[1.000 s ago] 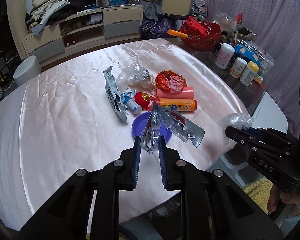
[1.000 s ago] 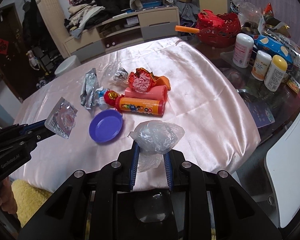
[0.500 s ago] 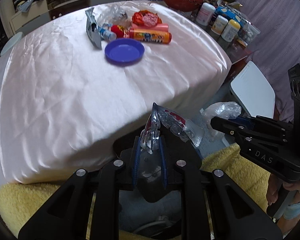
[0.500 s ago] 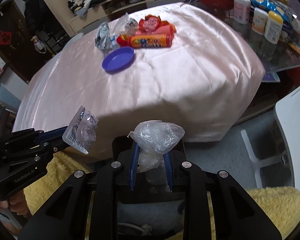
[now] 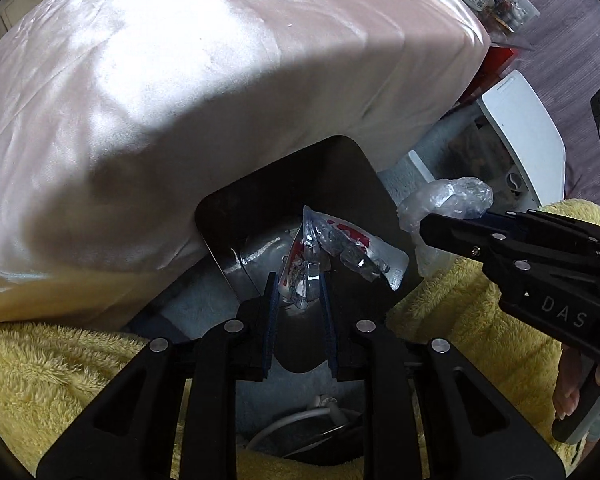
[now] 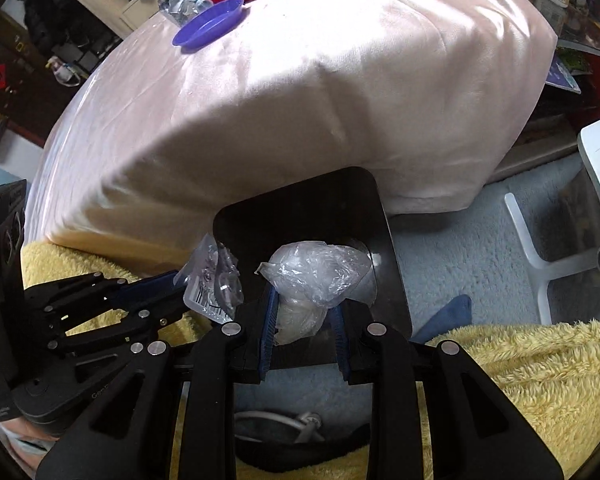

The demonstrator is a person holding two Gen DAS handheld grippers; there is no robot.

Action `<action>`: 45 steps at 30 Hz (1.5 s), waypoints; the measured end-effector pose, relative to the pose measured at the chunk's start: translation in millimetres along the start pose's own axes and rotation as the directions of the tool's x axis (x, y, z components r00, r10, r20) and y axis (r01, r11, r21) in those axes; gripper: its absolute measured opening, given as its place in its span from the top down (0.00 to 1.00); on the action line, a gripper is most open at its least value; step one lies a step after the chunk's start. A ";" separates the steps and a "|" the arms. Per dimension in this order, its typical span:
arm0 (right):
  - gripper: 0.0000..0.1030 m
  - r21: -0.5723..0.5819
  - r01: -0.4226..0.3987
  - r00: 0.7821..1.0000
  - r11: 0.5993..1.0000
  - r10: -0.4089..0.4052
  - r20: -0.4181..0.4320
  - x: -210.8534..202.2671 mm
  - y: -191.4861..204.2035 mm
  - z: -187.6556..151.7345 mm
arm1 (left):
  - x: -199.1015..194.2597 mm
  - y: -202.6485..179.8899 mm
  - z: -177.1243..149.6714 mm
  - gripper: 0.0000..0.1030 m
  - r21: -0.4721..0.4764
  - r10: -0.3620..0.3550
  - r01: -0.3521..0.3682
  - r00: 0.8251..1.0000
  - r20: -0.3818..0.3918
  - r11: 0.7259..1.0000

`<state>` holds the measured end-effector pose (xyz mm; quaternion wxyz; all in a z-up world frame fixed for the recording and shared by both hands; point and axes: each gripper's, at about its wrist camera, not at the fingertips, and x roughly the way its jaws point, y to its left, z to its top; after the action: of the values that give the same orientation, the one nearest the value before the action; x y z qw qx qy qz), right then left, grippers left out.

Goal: Collect trash
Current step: 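Carry both held wrappers down to the black bin and release them, then grasp the blue plate with the left tool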

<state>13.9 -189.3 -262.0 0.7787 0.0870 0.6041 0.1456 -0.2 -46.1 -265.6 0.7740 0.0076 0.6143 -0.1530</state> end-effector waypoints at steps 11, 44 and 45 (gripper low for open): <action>0.46 0.022 0.001 1.000 1.000 -0.001 0.025 -6.2 -3.0 15.3 | -10.2 5.3 10.6 0.62 -0.022 0.016 -0.016 1.000 0.017 1.000; 0.31 -0.024 0.044 0.967 0.999 -0.037 0.250 -36.3 -21.4 170.2 | -30.5 34.0 155.2 0.15 -0.050 0.176 -0.170 0.971 0.165 0.984; 0.31 -0.025 0.042 0.968 0.999 -0.034 0.250 -34.2 -22.2 174.1 | -28.0 34.1 159.9 0.15 -0.050 0.176 -0.170 0.970 0.165 0.984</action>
<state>177.0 -214.5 -193.2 0.8523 0.0811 0.5008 0.1276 154.4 -39.2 -205.7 0.8338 0.0345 0.5460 -0.0740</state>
